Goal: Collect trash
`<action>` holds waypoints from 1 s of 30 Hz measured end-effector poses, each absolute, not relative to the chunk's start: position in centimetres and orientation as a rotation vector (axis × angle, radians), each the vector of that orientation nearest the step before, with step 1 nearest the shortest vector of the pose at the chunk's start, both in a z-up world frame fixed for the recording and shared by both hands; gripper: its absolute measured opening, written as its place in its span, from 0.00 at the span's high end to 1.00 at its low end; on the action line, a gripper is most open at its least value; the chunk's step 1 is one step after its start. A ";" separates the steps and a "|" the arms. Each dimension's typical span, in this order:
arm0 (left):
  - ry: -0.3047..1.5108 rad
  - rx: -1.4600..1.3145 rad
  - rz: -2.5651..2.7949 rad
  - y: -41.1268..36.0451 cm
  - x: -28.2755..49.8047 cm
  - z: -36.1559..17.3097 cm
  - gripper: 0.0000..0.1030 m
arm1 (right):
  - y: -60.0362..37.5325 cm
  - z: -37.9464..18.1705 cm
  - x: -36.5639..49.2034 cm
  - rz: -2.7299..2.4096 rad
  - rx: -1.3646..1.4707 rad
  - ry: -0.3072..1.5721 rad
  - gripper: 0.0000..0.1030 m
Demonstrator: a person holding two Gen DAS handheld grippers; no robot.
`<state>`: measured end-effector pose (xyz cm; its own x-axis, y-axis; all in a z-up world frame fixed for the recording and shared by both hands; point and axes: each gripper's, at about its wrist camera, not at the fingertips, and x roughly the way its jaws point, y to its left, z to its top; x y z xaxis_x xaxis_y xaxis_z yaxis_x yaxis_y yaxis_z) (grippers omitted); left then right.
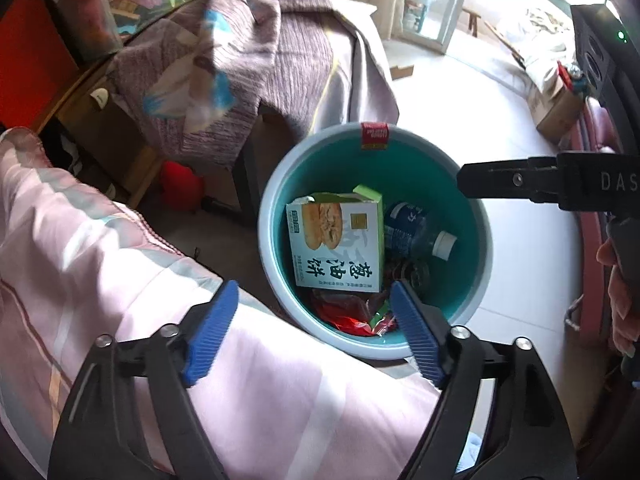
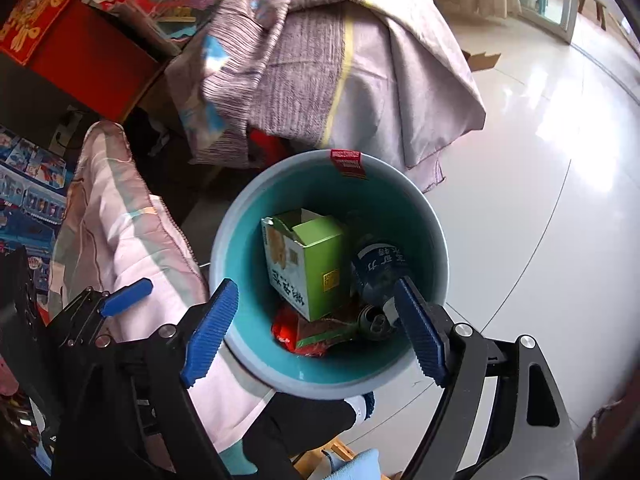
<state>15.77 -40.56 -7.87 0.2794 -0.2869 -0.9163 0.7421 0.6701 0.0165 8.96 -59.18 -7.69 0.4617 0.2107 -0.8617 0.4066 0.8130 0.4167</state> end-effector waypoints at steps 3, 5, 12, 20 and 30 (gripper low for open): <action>1.051 0.472 -0.726 -39.7 14.8 -6.3 0.12 | -58.5 -6.3 8.0 -0.129 0.630 1.089 0.24; 1.026 0.470 -0.719 -39.1 14.1 -5.4 0.10 | -58.0 -5.6 7.5 -0.127 0.621 1.079 0.24; 0.982 0.457 -0.688 -36.7 11.9 -2.9 0.04 | -55.8 -3.0 5.1 -0.091 0.614 1.029 0.16; 1.002 0.338 -0.616 -32.2 10.4 -0.6 0.04 | -52.3 0.4 2.0 -0.057 0.460 0.955 0.07; 1.024 0.221 -0.519 -26.9 8.3 -0.3 0.04 | -47.7 2.2 -2.0 -0.112 0.298 0.932 0.07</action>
